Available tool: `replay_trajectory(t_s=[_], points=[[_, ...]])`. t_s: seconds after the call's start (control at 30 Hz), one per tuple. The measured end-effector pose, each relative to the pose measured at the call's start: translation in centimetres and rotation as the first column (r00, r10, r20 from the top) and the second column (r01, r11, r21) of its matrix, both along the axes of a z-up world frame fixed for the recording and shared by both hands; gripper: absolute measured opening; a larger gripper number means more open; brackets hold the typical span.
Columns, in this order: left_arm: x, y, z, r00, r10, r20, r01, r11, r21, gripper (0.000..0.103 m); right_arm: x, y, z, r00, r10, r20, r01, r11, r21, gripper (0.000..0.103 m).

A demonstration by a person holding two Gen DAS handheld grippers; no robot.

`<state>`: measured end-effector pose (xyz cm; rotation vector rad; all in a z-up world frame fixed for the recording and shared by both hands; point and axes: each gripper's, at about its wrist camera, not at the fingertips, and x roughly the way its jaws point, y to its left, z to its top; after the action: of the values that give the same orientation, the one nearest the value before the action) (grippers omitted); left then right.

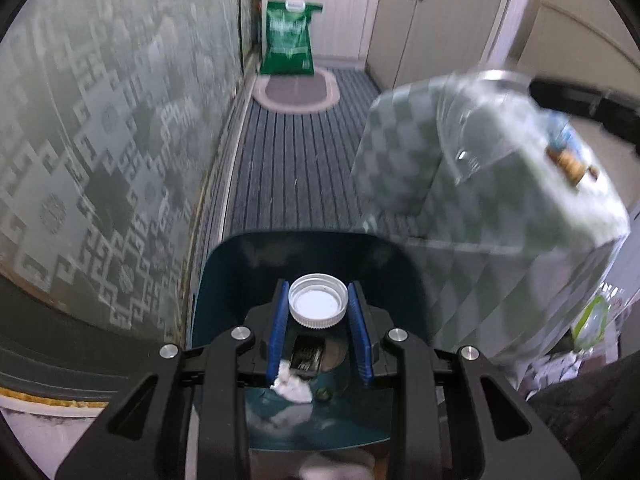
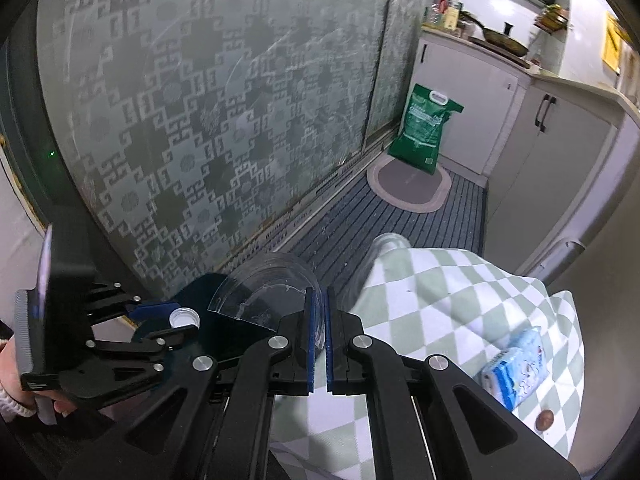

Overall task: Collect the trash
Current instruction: 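Open the left tool over the teal bin to drop the white cap, then lower the clear plastic cup into the teal bin and open the right tool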

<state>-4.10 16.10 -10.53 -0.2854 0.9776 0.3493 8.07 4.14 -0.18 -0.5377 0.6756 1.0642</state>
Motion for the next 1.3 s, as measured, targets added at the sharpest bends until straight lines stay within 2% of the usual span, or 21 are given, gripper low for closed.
replay_trajectory(t_s=[0.3, 0.4, 0.5, 0.7, 0.87, 1.0, 1.17, 1.3], points=[[-0.1, 1.4, -4.1, 0.988, 0.005, -0.151, -0.011, 0.999, -0.041, 0.032, -2.0, 2.8, -2.1, 0.998, 0.048, 0.027, -0.045, 0.992, -0.12, 0.003], [0.0, 1.6, -4.7, 0.984, -0.002, -0.179, -0.007, 0.999, -0.05, 0.033, -2.8, 3.6, -2.9, 0.996, 0.069, 0.048, -0.06, 0.985, -0.163, 0.003], [-0.2, 1.7, -4.3, 0.985, 0.003, -0.173, -0.009, 0.999, -0.034, 0.036, -3.2, 4.1, -3.5, 0.995, 0.082, 0.052, -0.07, 0.979, -0.19, 0.003], [-1.2, 3.0, -1.1, 0.996, 0.066, -0.059, -0.066, 0.998, -0.004, 0.036, -3.4, 4.8, -4.4, 0.995, 0.09, 0.039, -0.08, 0.972, -0.22, 0.003], [-2.1, 3.8, 2.0, 0.992, 0.119, 0.054, -0.119, 0.993, 0.006, 0.032, -3.9, 5.2, -5.3, 0.995, 0.099, 0.014, -0.093, 0.966, -0.241, 0.003], [-3.0, 3.9, 4.6, 0.974, 0.149, 0.17, -0.154, 0.988, 0.02, 0.032, -4.5, 5.8, -6.1, 0.993, 0.117, -0.001, -0.113, 0.96, -0.258, 0.003], [-3.8, 4.0, 6.7, 0.947, 0.182, 0.266, -0.199, 0.979, 0.041, 0.031, -5.0, 6.3, -7.2, 0.99, 0.14, -0.033, -0.144, 0.949, -0.28, 0.003], [-4.2, 4.1, 7.3, 0.931, 0.19, 0.312, -0.213, 0.976, 0.042, 0.031, -5.5, 6.8, -7.8, 0.986, 0.161, -0.045, -0.167, 0.94, -0.297, 0.003]])
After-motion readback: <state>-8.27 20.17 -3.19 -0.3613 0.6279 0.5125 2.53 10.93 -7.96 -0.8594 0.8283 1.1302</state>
